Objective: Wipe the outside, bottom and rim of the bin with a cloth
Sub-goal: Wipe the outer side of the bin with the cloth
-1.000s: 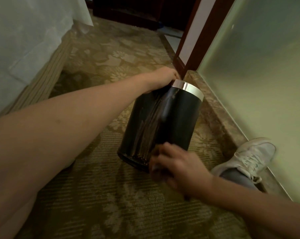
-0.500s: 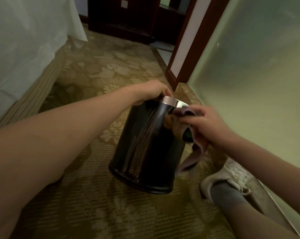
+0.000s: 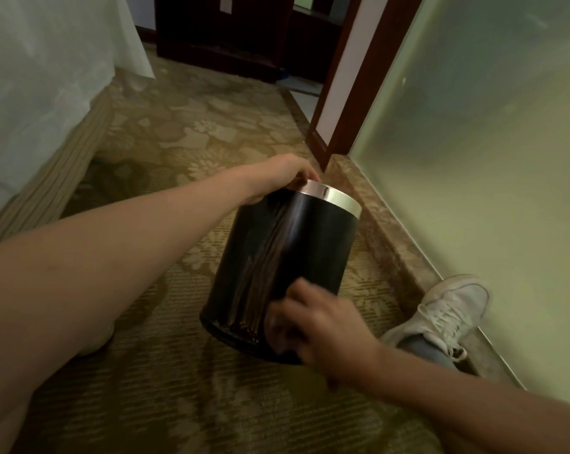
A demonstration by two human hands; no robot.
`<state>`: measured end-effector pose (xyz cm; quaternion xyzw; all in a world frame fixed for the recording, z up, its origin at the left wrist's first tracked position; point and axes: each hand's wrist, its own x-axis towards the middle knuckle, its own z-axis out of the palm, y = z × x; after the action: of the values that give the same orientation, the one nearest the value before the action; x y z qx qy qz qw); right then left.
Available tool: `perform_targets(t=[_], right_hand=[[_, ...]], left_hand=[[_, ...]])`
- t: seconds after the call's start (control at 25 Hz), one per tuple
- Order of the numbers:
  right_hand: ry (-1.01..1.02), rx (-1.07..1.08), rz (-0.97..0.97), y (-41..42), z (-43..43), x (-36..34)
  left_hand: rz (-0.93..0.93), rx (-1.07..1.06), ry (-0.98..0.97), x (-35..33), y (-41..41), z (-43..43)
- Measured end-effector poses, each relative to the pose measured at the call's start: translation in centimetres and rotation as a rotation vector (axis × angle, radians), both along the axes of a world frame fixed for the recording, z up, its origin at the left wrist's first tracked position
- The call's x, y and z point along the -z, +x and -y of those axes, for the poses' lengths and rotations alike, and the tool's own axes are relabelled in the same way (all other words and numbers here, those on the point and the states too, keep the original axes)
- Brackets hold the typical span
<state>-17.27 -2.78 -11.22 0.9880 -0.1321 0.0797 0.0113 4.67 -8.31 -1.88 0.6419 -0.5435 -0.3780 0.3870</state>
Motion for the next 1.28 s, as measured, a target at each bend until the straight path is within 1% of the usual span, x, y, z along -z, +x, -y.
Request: perform_targets(t=[0.08,0.16,0.24,0.28,0.32,0.36,0.4,0.44,0.48,0.56,0.6,0.68,0.76,0.92,1.04,1.08,1.16,1.2,1.24,1.28], right_hand=[[0.050,-0.111,-0.129,-1.7,-1.7,1.6],[0.144,-0.124,-0.143,-2.3,-1.6,1.4],[0.310,-0.027,-0.047,-2.0,-0.7,0.0],[0.377,0.047,0.056,-1.6,0.2,-1.1],[0.402,0.119,0.201,-1.1,1.2,-2.4],[0.371,0.178,0.346,-0.5,2.4,-3.8],[0.296,0.228,0.455,0.1,3.8,-5.5],[0.197,0.269,0.513,0.9,5.0,-7.2],[0.092,0.300,0.531,1.8,6.0,-8.5],[-0.092,0.308,0.512,3.4,7.0,-10.2],[-0.148,0.294,0.474,4.0,7.0,-10.1],[-0.177,0.251,0.357,4.4,6.0,-8.7],[-0.133,0.187,0.210,3.5,4.1,-5.5],[0.091,-0.013,-0.118,-0.1,-1.5,0.5],[0.254,-0.031,-0.249,-1.0,-2.8,1.2],[0.380,-0.003,-0.273,-1.0,-2.5,0.8],[0.768,0.090,-0.266,-1.1,-1.2,-1.0],[0.960,0.154,-0.229,-1.1,-0.2,-2.3],[1.104,0.222,-0.167,-0.9,0.8,-3.9],[1.185,0.288,-0.076,-0.5,2.0,-5.4]], left_hand=[[0.051,-0.008,0.021,-0.1,-0.3,0.1],[0.038,0.050,0.071,-0.4,-0.3,0.1],[0.049,0.103,0.087,-0.8,-0.1,-0.1],[0.065,0.120,0.081,-1.1,0.1,-0.3],[0.082,0.135,0.076,-1.3,0.4,-0.4],[0.100,0.147,0.072,-1.5,0.8,-0.6],[0.111,0.153,0.064,-1.7,1.3,-0.8],[0.105,0.152,0.050,-1.9,1.8,-0.9],[0.077,0.148,0.033,-1.9,2.3,-1.0],[0.017,0.147,-0.006,-1.9,2.8,-1.1],[0.013,0.146,-0.020,-1.9,2.8,-1.1],[0.049,0.146,-0.030,-1.9,2.9,-1.0],[0.079,0.147,-0.036,-1.8,3.1,-0.9],[0.100,0.116,-0.039,-1.3,3.2,-0.7],[0.192,0.142,0.045,-1.0,3.4,-1.0],[0.216,0.158,0.077,-0.9,3.4,-1.0],[0.233,0.168,0.090,-0.5,3.1,-0.9],[0.239,0.167,0.076,-0.3,2.9,-0.8],[0.242,0.162,0.064,-0.2,2.7,-0.7],[0.239,0.150,0.062,-0.1,2.7,-0.6]])
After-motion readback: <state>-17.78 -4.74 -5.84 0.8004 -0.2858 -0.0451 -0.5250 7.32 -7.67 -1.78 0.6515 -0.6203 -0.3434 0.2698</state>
